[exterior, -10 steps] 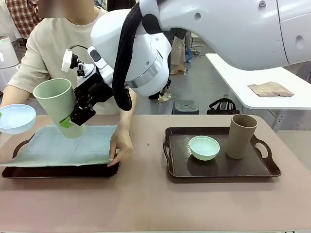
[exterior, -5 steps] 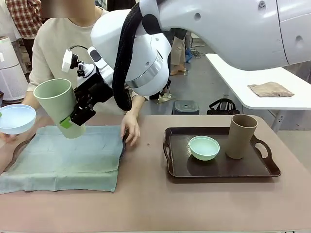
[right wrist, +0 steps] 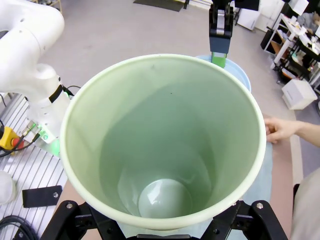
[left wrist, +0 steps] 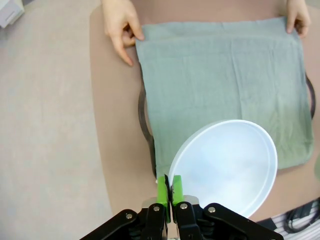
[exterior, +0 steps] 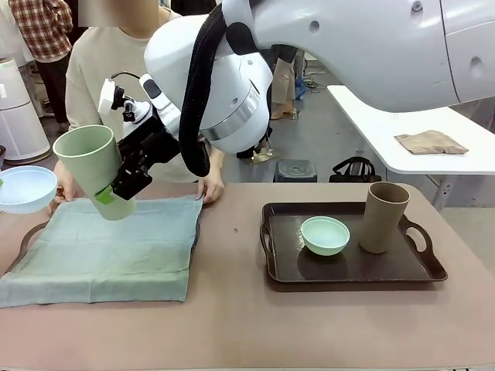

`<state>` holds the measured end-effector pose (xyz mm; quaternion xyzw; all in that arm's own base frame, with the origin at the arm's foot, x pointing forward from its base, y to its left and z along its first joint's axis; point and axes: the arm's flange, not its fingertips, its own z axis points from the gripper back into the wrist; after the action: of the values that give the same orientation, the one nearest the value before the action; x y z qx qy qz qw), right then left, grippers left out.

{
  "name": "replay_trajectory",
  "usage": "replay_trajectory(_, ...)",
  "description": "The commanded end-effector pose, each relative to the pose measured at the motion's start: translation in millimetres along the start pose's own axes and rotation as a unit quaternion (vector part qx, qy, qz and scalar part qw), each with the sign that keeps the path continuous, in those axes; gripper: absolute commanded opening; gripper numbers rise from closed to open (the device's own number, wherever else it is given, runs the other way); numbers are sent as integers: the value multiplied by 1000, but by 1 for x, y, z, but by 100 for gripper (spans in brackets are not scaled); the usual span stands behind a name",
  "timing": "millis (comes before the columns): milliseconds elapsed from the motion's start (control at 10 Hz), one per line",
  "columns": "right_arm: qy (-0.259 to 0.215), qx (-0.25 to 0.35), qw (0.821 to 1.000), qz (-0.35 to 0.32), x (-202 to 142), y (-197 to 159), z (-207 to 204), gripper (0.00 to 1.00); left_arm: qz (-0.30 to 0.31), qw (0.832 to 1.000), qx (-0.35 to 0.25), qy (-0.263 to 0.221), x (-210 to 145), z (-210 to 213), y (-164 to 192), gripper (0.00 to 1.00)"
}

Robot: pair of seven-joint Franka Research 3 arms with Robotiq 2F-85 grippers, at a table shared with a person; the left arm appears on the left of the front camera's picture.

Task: Set up a tray with a mat and arrange the tableware.
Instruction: Place the Picnic Bowl and Reusable plastic cup back onto the Handle tray in front of the human's position.

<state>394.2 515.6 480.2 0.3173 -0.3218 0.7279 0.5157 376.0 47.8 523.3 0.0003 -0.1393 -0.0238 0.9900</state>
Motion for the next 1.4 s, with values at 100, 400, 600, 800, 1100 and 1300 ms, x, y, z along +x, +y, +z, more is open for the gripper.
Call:
replay_trajectory(100,-1,0,1000,0,1,0,0,0,1,1000,0,1,1,0,0,0)
replay_trajectory(400,-1,0,1000,0,1,0,0,0,1,1000,0,1,1,0,0,0)
replay_trajectory(600,-1,0,1000,0,1,0,0,0,1,1000,0,1,1,0,0,0)
replay_trajectory(800,-1,0,1000,0,1,0,0,0,1,1000,0,1,1,0,0,0)
replay_trajectory(1100,-1,0,1000,0,1,0,0,0,1,1000,0,1,1,0,0,0)
replay_trajectory(1300,-32,17,999,-7,-21,-8,-7,83,24,1000,-9,17,7,-22,6,4)
